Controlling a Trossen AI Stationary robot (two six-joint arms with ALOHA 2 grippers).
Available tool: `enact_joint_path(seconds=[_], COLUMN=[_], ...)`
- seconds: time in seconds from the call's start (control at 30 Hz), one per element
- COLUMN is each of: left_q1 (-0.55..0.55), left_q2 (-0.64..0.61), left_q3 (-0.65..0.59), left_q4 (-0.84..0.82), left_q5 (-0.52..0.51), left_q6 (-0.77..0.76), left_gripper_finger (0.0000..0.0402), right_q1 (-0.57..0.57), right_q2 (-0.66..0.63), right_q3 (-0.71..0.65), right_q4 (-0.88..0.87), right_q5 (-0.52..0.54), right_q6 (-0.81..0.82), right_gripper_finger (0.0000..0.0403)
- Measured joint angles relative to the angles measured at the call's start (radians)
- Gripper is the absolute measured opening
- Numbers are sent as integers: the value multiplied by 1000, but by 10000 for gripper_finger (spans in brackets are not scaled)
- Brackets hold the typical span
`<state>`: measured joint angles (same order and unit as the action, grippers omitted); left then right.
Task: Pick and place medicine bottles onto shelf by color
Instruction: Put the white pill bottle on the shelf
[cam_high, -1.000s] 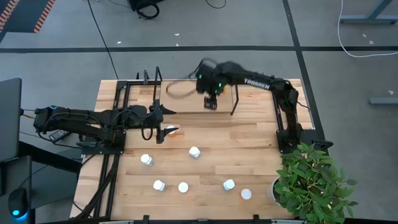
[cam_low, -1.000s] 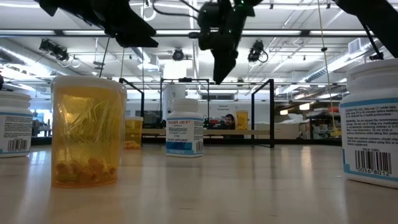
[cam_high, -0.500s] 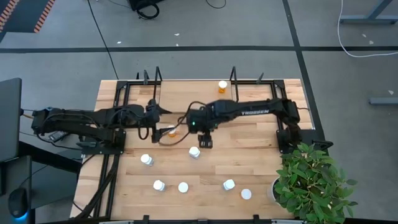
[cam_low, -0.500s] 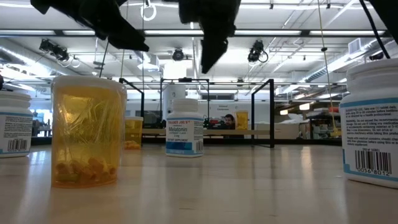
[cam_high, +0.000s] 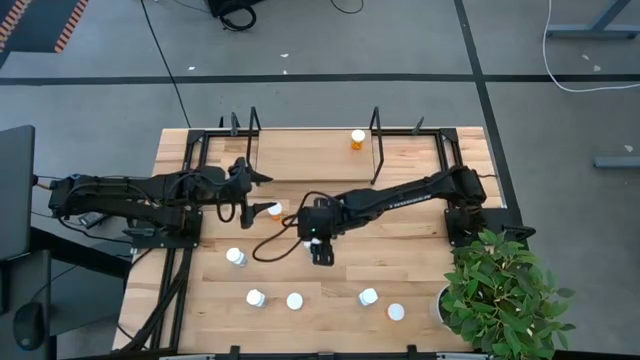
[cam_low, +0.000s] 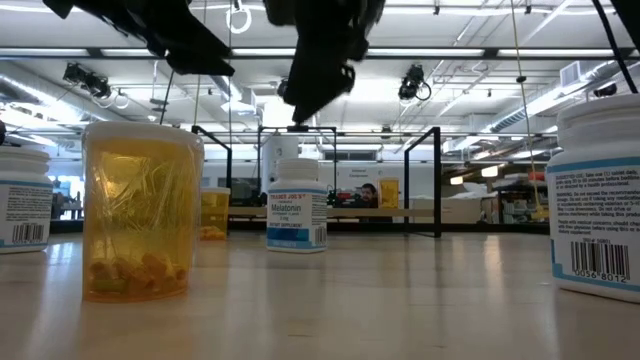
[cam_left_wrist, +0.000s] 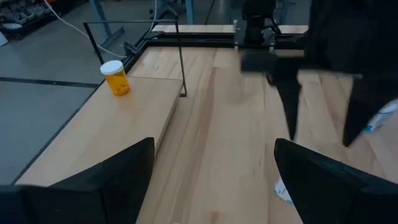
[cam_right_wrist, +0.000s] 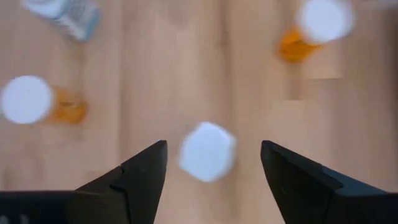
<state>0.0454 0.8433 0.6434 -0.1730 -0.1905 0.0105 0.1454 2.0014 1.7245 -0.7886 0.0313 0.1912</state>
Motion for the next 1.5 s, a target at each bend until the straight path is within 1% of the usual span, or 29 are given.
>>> enact_joint_path(seconds=[0.07, 0.17, 0.33, 0.43, 0.57, 0.7, 0.77, 1.17, 1.3, 1.4, 1.5], left_q1=[0, 0, 0, 0, 0, 0, 0, 0, 0, 0, 0], left_q2=[0, 0, 0, 0, 0, 0, 0, 0, 0, 0, 0], left_q3=[0, 0, 0, 0, 0, 0, 0, 0, 0, 0, 1], left_q4=[-5, -17, -20, -20, -22, -29, -28, -28, -27, -27, -27], left_q5=[0, 0, 0, 0, 0, 0, 0, 0, 0, 0, 0], left_q6=[0, 0, -2, -2, -2, -2, -2, -4, -5, -5, -5], left_gripper_finger=[336, 336, 336, 336, 336, 334, 331, 325, 325, 325, 325], right_q1=[1, 0, 9, 10, 8, 9, 9, 8, 8, 8, 8], right_q2=[3, 2, 1, 1, 0, -1, 1, 1, 0, 0, 2], right_q3=[-37, -45, -45, -46, -107, -164, -193, -196, -237, -278, -308], right_q4=[5, 17, 44, 43, 151, 202, 199, 238, 285, 324, 349], right_q5=[-11, -10, 55, 81, 77, 61, 63, 73, 72, 67, 77], right_q6=[14, 19, -4, -14, -10, 5, 13, 15, 23, 31, 42], right_gripper_finger=[284, 303, 328, 335, 335, 335, 335, 335, 334, 325, 305])
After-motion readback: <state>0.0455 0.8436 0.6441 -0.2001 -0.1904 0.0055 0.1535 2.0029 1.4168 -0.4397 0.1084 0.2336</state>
